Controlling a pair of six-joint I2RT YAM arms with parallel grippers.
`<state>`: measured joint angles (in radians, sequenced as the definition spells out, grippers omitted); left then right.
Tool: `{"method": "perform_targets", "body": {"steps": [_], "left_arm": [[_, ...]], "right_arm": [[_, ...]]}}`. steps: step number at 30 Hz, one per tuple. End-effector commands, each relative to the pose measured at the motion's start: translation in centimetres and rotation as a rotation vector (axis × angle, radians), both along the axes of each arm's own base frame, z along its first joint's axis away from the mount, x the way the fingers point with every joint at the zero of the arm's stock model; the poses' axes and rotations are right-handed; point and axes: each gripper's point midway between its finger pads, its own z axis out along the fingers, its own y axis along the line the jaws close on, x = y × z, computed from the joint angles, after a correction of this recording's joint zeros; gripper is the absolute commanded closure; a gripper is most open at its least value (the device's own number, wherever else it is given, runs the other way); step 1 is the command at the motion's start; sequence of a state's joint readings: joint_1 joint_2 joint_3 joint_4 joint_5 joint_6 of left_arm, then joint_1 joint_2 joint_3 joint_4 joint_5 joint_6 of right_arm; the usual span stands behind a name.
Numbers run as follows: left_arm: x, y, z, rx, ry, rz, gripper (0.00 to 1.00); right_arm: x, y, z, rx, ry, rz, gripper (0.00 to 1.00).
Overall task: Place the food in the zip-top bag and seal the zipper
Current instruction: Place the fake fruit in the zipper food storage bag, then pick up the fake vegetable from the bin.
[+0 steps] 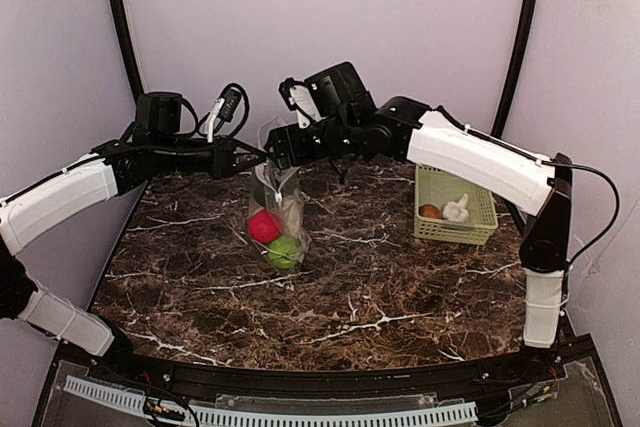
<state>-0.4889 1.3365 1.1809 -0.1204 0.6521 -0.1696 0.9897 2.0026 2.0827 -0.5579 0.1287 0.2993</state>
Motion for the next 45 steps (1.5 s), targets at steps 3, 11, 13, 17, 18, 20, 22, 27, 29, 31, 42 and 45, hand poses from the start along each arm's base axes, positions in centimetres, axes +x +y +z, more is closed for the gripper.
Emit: {"method": "perform_targets", "body": {"steps": [3, 11, 13, 17, 18, 20, 22, 27, 29, 31, 42, 45], "left_arm": [[-0.4, 0.9, 1.3, -0.014, -0.061, 0.036, 0.99], [-0.3, 1.0, 1.5, -0.014, -0.068, 0.049, 0.99], [-0.3, 1.0, 1.5, -0.016, -0.066, 0.048, 0.99], [-0.3, 1.0, 1.4, -0.014, -0.067, 0.047, 0.99], [-0.3, 1.0, 1.4, -0.014, -0.068, 0.049, 0.99], [-0.3, 1.0, 1.4, -0.013, -0.068, 0.050, 0.99], [-0.3, 1.0, 1.4, -0.013, -0.066, 0.049, 0.99], [-0.3, 1.0, 1.4, -0.014, -0.067, 0.048, 0.99], [-0.3, 1.0, 1.5, -0.013, -0.070, 0.050, 0.99], [-0.3, 1.1, 1.5, -0.012, -0.075, 0.050, 0.99], [-0.4, 1.2, 1.8, -0.012, -0.083, 0.051, 0.99], [-0.4, 1.2, 1.7, -0.011, -0.084, 0.050, 0.99]], "right_arm": [[-3.6, -1.7, 7.6, 0.120, -0.144, 0.103, 0.21], [-3.1, -10.9, 8.3, 0.015, -0.228, -0.160, 0.14], [-2.2, -13.7, 6.1, -0.060, -0.181, -0.244, 0.14], [-0.5, -19.4, 2.3, -0.119, -0.072, -0.387, 0.14], [-0.1, -20.8, 0.9, -0.135, -0.041, -0.415, 0.14], [0.8, -23.7, -1.2, -0.138, 0.021, -0.468, 0.14], [1.6, -26.3, -3.3, -0.146, 0.081, -0.519, 0.14], [3.8, -32.1, -9.2, -0.226, 0.197, -0.644, 0.16], [4.7, -34.3, -11.2, -0.258, 0.233, -0.693, 0.17], [5.7, -36.7, -13.1, -0.276, 0.270, -0.740, 0.18], [10.4, -42.7, -20.0, -0.260, 0.379, -0.836, 0.25], [11.7, -43.5, -21.0, -0.244, 0.391, -0.847, 0.30]]}}
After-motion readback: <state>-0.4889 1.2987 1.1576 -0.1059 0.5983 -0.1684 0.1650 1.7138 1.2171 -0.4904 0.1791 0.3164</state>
